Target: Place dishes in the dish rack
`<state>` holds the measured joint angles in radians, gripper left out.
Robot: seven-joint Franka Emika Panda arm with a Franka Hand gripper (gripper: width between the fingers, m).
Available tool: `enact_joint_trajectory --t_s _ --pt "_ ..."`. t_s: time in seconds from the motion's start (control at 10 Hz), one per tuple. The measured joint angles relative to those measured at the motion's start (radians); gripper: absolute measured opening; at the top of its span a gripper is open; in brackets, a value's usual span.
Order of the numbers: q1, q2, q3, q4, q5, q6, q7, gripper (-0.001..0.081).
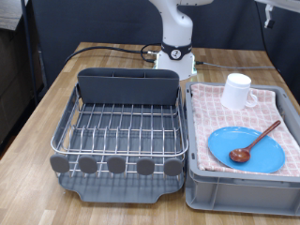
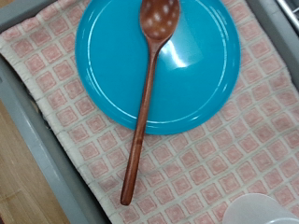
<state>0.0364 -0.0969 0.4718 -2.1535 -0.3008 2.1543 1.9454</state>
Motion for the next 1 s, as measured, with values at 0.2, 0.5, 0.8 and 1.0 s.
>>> enact_joint_trajectory --t_s 0.2,0.5,0.8,1.0 --pt "0.0 0.015 -0.006 -0.015 0.0 0.043 0.0 0.0802" --pt "-0.001 0.062 -0.01 -0.039 -0.112 0.131 0.031 0.0802" --pt "-0.002 0.149 -0.032 -0.065 -0.247 0.236 0.176 0.0802" --pt "-0.002 0.187 -0.047 -0.082 -0.309 0.285 0.248 0.0802"
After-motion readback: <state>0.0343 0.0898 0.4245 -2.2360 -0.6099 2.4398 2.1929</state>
